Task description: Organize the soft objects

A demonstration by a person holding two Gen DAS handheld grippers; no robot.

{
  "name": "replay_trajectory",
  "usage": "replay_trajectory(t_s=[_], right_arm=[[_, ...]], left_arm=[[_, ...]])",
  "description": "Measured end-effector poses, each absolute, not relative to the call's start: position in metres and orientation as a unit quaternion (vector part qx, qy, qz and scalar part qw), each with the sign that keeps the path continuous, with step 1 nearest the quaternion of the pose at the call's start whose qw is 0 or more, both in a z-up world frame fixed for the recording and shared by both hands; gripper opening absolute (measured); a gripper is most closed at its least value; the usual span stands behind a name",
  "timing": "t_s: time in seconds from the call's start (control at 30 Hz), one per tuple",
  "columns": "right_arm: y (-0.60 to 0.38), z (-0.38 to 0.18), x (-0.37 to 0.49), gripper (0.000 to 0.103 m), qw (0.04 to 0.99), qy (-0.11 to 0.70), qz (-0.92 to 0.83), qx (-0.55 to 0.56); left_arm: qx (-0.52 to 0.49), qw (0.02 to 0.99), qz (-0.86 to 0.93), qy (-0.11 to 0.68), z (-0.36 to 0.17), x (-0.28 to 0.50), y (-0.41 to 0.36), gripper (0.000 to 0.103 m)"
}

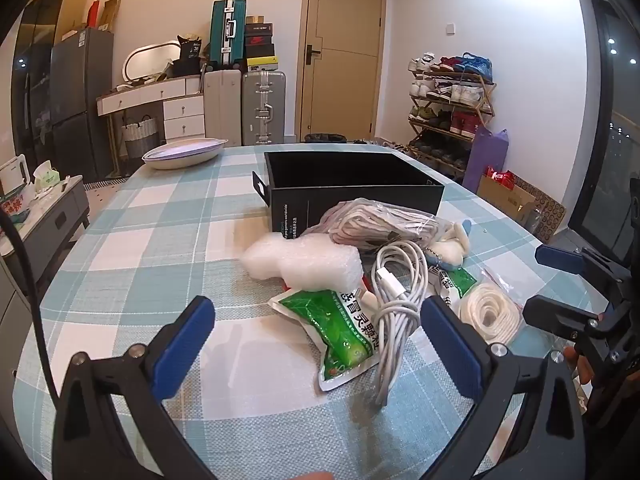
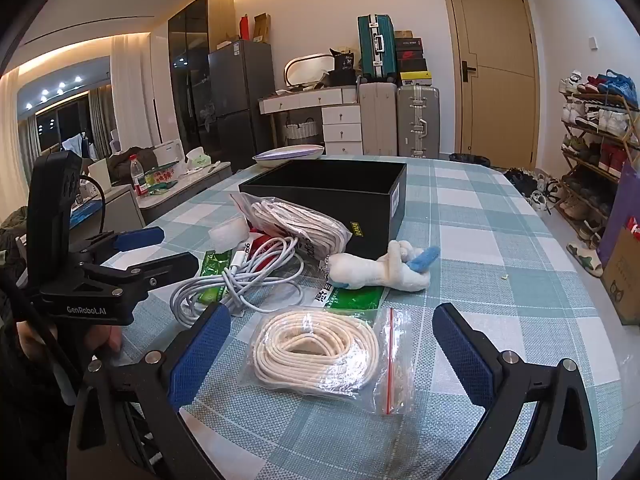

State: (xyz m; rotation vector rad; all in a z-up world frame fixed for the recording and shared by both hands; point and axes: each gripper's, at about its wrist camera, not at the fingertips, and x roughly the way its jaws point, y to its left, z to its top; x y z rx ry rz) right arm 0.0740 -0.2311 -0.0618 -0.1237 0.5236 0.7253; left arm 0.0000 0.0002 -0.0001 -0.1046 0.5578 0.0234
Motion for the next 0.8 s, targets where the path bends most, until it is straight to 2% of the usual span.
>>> replay_trajectory(t_s=[0.8], right_arm=[[-0.2313, -0.0622, 0.0739, 0.103, 0.9, 0.251, 0.351, -0.059]], left_arm=[[-0.043, 0.961, 0.014, 0.274, 0.0029, 0.0002, -0.0008, 0.103]])
